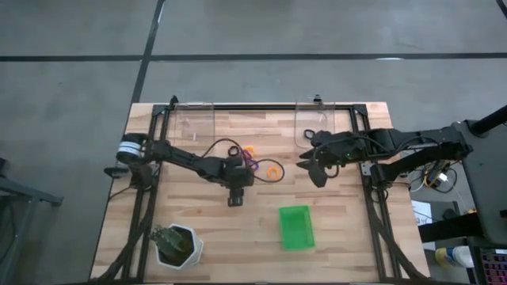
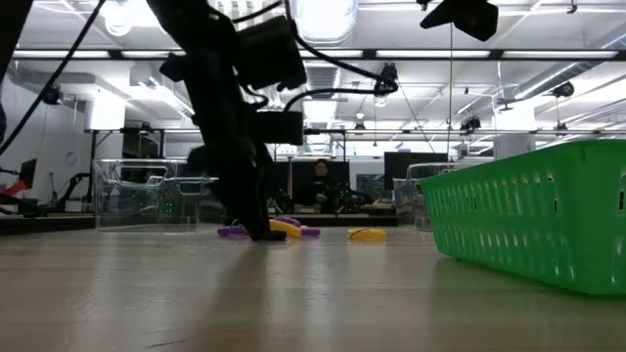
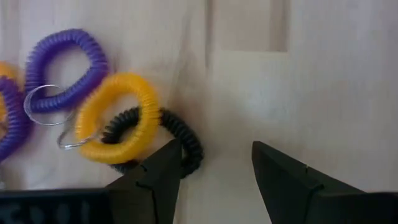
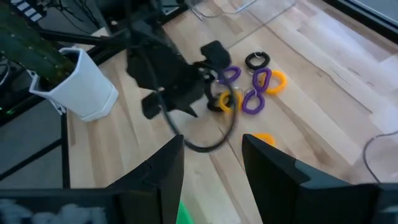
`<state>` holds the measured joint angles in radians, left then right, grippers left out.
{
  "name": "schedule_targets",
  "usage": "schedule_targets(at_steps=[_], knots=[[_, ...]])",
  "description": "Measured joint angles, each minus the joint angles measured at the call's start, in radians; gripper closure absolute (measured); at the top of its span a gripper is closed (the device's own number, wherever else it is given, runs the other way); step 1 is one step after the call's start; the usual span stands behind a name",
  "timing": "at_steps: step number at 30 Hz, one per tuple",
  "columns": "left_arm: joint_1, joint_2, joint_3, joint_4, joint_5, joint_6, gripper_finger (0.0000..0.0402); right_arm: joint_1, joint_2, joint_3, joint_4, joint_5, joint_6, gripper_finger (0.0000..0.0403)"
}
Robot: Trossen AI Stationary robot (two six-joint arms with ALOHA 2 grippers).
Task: Sort spring keychains
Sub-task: Put the bottom black spring keychain into the right transparent bin
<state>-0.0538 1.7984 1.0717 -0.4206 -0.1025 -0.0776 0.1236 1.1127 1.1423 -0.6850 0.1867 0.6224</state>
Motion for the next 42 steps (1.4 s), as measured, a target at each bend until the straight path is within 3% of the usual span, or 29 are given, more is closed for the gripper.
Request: schedule_targets(at_steps=[10, 12, 16, 17, 23, 31, 42], knots=[[0.034, 0.013, 0.002, -0.02, 0.023, -0.058, 0.0227, 0.005, 0.018, 0.014, 0.03, 0.0, -0.012, 0.0248], [0.047, 0.013, 0.002, -0.025, 0.041, -0.083, 0.026, 0.005, 0.018, 0.014, 0.032, 0.0, -0.018, 0.0248], [0.064, 0.011, 0.002, -0.032, 0.049, -0.13, 0.0372, 0.005, 0.018, 0.014, 0.033, 0.0, -0.019, 0.0248], [0.068, 0.01, 0.002, -0.034, 0.051, -0.148, 0.0382, 0.005, 0.018, 0.014, 0.033, 0.0, -0.019, 0.0248], [0.078, -0.035, 0.026, -0.098, 0.139, -0.209, 0.0397, 0.005, 0.018, 0.013, 0.038, -0.004, -0.031, 0.0248], [0.076, -0.276, 0.079, -0.144, 0.272, -0.29, 0.04, 0.004, 0.018, 0.013, 0.052, -0.003, -0.04, 0.0248], [0.08, -0.553, 0.12, 0.025, 0.269, -0.465, 0.0401, 0.003, 0.026, 0.013, 0.297, -0.001, -0.235, 0.0248]])
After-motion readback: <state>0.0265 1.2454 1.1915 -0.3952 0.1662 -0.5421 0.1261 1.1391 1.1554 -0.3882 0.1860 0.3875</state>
